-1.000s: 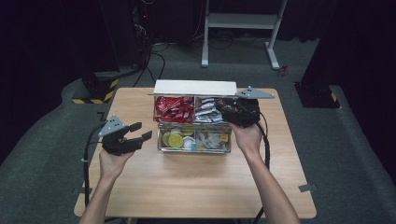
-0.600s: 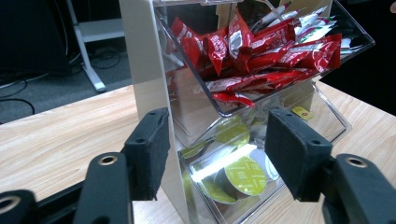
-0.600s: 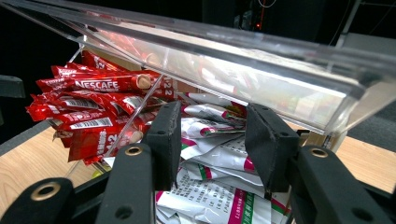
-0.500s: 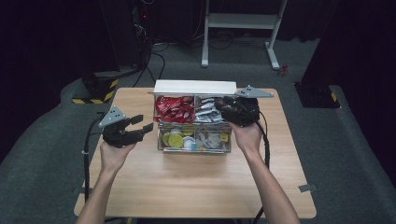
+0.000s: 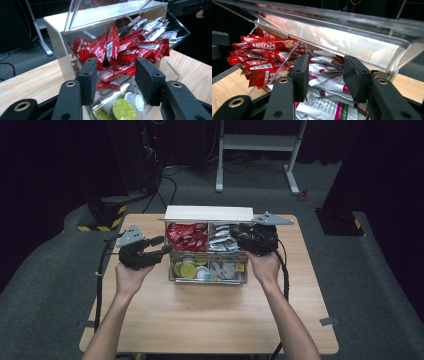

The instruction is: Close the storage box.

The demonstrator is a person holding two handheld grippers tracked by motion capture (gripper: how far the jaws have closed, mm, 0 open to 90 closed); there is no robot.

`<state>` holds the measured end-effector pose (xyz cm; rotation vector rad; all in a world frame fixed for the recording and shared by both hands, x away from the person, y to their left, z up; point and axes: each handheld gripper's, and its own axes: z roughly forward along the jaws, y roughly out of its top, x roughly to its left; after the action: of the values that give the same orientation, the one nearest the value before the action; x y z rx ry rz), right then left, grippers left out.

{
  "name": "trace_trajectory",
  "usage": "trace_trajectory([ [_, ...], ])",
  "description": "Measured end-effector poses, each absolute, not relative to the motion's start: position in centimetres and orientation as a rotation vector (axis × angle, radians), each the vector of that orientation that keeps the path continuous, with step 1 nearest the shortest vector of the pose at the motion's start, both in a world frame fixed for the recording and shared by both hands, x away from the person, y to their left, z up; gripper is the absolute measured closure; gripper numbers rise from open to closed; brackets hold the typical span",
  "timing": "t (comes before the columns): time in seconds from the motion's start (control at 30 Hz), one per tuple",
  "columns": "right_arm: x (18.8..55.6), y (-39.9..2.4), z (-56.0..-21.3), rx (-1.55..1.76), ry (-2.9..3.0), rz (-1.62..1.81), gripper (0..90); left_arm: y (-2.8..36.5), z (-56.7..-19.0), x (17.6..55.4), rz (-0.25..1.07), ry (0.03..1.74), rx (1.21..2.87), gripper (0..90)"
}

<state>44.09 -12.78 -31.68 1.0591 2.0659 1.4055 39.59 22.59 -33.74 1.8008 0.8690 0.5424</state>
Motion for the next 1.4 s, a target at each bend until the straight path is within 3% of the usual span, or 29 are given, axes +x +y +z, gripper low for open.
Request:
trace_trajectory([
  [1.4, 44.3, -12.5, -31.8, 1.064, 2.083, 1.401, 55.6, 19.0, -33.2, 43.3, 0.54, 0.911, 1.878, 78.6],
])
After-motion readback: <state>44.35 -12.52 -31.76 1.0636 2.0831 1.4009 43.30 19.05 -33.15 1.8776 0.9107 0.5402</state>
